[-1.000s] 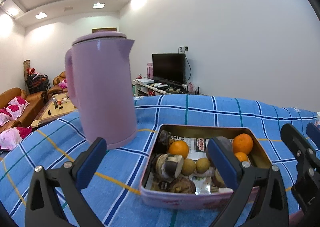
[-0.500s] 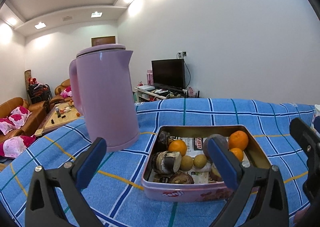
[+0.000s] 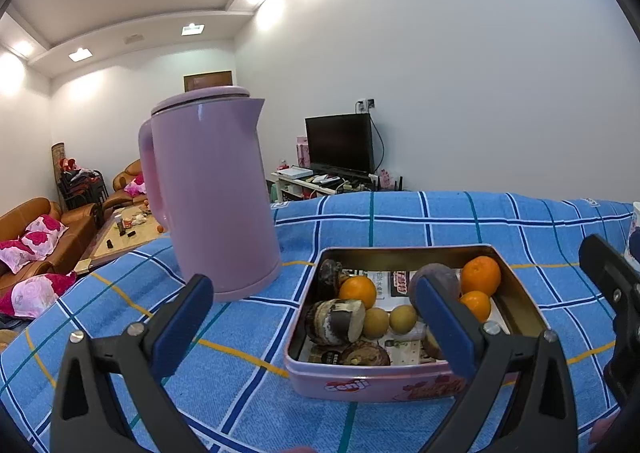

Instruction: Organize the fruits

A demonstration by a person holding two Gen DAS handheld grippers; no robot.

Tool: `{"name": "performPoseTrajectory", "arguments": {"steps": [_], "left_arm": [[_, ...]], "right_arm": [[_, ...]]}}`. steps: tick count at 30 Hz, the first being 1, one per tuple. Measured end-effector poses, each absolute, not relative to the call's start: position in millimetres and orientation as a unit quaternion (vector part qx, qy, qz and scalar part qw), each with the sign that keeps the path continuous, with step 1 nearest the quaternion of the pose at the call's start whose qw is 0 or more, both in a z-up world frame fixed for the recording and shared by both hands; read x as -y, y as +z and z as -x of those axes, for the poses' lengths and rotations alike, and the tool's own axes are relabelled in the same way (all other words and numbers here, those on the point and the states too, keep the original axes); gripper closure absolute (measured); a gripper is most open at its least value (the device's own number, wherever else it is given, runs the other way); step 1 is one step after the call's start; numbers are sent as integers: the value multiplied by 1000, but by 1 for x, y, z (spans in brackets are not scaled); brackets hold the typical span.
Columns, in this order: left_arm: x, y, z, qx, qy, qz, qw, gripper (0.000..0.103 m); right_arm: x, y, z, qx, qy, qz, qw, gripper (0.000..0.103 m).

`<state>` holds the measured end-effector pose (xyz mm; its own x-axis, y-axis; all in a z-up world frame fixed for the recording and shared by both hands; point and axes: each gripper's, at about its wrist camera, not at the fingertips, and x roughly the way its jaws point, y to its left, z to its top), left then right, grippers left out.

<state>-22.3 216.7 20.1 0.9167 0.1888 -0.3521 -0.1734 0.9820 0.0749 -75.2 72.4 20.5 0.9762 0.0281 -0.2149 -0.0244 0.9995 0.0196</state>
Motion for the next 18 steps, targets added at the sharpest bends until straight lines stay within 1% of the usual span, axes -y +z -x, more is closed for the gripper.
{"name": "performPoseTrajectory", "arguments": {"steps": [18], "left_arm": [[-217,20,22,-183,96,-26,978,0]], "right_arm": [[-72,19,72,-117,11,-9,993,21]]}}
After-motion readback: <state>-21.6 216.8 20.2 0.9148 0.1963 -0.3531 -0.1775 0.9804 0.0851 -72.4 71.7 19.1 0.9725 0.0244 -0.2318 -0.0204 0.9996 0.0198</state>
